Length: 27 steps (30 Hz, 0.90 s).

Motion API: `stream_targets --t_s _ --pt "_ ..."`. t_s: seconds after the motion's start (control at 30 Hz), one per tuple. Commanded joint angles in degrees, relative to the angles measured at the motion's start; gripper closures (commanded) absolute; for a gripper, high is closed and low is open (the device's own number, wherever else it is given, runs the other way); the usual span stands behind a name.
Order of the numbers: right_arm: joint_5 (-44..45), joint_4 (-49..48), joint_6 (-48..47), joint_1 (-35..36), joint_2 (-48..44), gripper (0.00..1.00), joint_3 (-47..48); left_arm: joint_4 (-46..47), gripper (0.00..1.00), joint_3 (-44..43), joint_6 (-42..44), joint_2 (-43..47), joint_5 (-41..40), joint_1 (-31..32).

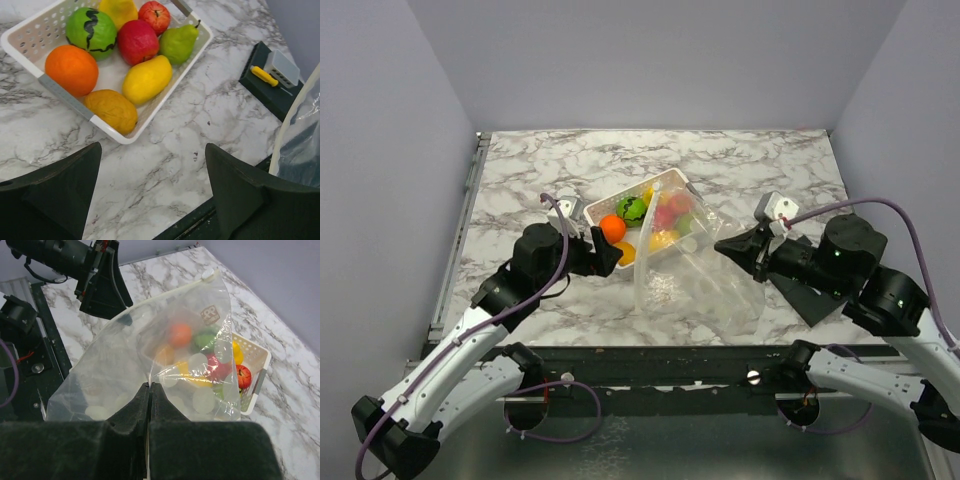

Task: Place the food in the zip-top bag and seal the zipper
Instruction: Pick up the zipper food storage bag at the center of the board.

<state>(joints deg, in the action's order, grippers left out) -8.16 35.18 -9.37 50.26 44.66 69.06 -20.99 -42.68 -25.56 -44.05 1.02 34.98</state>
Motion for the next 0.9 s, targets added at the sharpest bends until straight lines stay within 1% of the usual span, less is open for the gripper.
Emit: stream_targets --t_s 0.0,0.13,0.43,0.6,0.73,0.87 --pt "-3.75 -0.83 -1.71 0.36 -3.00 0.99 1.75 6.52 0.15 1.54 -2.61 2.30 10.84 0.00" --pt "-5.52 0.00 -1.97 0.37 -4.80 0.99 2.51 10.15 0.17 1.85 -4.39 3.07 16.49 0.06" --pt "-9.72 2.61 -2.36 0.36 -7.23 0.99 5.38 16.23 0.22 0.39 -7.63 4.78 24.77 0.00" --pt "-12.33 3.29 -2.50 0.36 -8.39 0.99 6.62 18.12 0.25 -1.13 -9.20 5.59 27.48 0.04" --pt "-13.65 4.09 -2.59 0.36 -9.00 0.99 7.52 19.20 0.25 -2.58 -10.34 6.39 28.38 0.04" --pt "-14.63 4.03 -2.51 0.36 -9.80 0.99 8.00 20.79 0.26 -3.74 -12.23 6.60 31.18 0.01"
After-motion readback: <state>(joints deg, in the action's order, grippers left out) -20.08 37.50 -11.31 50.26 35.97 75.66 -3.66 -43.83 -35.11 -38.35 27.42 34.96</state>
